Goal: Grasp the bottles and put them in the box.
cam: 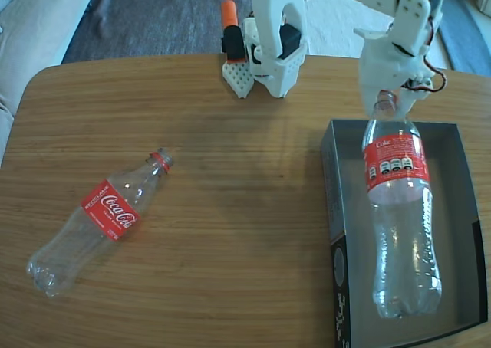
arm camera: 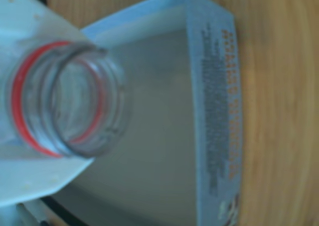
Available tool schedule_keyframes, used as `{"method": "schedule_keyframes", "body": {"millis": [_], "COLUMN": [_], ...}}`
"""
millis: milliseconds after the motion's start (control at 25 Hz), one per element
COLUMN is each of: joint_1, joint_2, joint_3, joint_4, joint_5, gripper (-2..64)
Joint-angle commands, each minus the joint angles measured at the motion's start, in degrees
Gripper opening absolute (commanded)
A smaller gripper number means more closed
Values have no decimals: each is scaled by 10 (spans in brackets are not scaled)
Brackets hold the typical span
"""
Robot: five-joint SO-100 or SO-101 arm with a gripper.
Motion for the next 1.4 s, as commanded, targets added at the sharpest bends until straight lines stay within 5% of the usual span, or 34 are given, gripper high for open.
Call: {"method": "schedule_keyframes", "body": {"millis": [0,1360], "joint_1": [-7,42], "joint_2": [-13,-144], "joint_3": [-35,-34], "joint_4": [-15,-111], "joint_5": [-3,-9], "gripper": [-3,-3]}}
